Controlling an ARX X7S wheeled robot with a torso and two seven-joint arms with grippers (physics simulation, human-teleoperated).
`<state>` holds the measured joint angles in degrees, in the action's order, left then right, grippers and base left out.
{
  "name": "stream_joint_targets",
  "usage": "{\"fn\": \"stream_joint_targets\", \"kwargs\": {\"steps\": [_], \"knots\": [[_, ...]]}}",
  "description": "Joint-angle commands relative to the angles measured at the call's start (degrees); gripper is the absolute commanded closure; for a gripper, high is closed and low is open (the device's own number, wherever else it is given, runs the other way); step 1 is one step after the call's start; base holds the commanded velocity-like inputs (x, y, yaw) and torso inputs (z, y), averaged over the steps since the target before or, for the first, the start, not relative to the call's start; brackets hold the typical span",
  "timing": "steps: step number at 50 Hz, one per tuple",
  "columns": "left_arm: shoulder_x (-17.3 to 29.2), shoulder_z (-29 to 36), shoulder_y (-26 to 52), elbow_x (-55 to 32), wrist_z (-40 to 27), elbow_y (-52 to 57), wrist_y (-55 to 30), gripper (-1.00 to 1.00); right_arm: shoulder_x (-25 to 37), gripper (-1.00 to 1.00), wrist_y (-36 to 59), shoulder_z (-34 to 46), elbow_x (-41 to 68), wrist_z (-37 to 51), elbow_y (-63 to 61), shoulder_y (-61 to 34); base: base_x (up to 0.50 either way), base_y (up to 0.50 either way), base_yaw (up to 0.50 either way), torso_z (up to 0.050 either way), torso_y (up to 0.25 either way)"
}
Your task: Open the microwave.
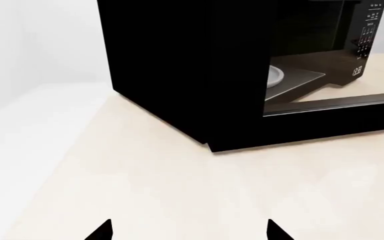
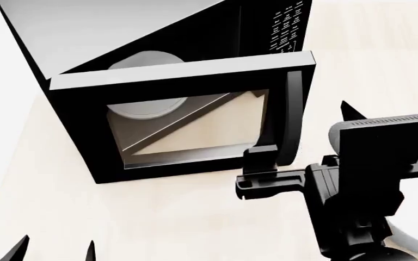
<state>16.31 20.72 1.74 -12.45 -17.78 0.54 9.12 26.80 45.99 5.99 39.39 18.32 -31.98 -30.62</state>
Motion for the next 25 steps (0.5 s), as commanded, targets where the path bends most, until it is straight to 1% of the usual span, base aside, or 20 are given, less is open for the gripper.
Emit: {"fn": "stream_joint_targets", "kwargs": {"steps": [1, 2, 7, 12, 15, 16, 17, 20, 24, 25], "knots": [[0.1, 0.1, 0.2, 0.1, -0.7, -1.2, -0.6, -1.0, 3.3, -1.0, 16.4, -3.6, 10.4, 9.8, -12.4, -7.8, 0.0, 0.0, 0.0, 0.0, 0.0], [0.2, 0.1, 0.0, 0.1, -0.8, -0.9, -0.7, -1.0, 3.1, -1.0, 16.8, -4.2, 11.3, 10.1, -12.8, -8.4, 0.0, 0.0, 0.0, 0.0, 0.0], [0.2, 0.0, -0.1, -0.2, -0.9, -0.9, -0.9, -1.0, 1.4, -1.0, 28.2, -11.0, 28.3, 19.5, -15.0, -18.5, 0.0, 0.0, 0.0, 0.0, 0.0], [0.4, 0.0, -0.2, -0.4, -1.0, -0.6, -0.9, -1.0, 1.2, -1.0, 34.2, -11.4, 35.3, 27.7, -13.6, -28.3, 0.0, 0.0, 0.0, 0.0, 0.0], [0.4, 0.0, -0.2, -0.5, -1.0, -0.5, -0.9, -1.0, 0.7, -1.0, 36.3, -11.6, 40.9, 31.7, -11.2, -33.9, 0.0, 0.0, 0.0, 0.0, 0.0], [0.4, 0.1, -0.2, -0.4, -1.1, -0.5, -1.0, -1.0, 0.5, -1.0, 37.5, -10.8, 44.3, 33.7, -9.4, -37.6, 0.0, 0.0, 0.0, 0.0, 0.0], [0.4, 0.1, -0.2, -0.4, -1.1, -0.5, -1.0, -1.0, 0.2, -1.0, 37.8, -10.7, 46.3, 36.7, -8.5, -39.1, 0.0, 0.0, 0.0, 0.0, 0.0], [0.5, 0.2, -0.3, -0.5, -1.2, -0.3, -1.0, -1.0, -0.2, -1.0, 38.9, -8.1, 48.6, 38.2, -5.3, -46.0, 0.0, 0.0, 0.0, 0.0, 0.0], [0.6, 0.2, -0.3, -0.6, -1.2, -0.2, -1.1, -1.0, -2.0, -1.0, 37.1, -7.5, 53.0, 39.2, 1.2, -51.5, 0.0, 0.0, 0.0, 0.0, 0.0], [0.6, 0.2, -0.3, -0.6, -1.2, -0.2, -1.1, -1.0, -2.1, -1.0, 37.5, -6.8, 52.4, 38.1, 1.8, -52.6, 0.0, 0.0, 0.0, 0.0, 0.0]]}}
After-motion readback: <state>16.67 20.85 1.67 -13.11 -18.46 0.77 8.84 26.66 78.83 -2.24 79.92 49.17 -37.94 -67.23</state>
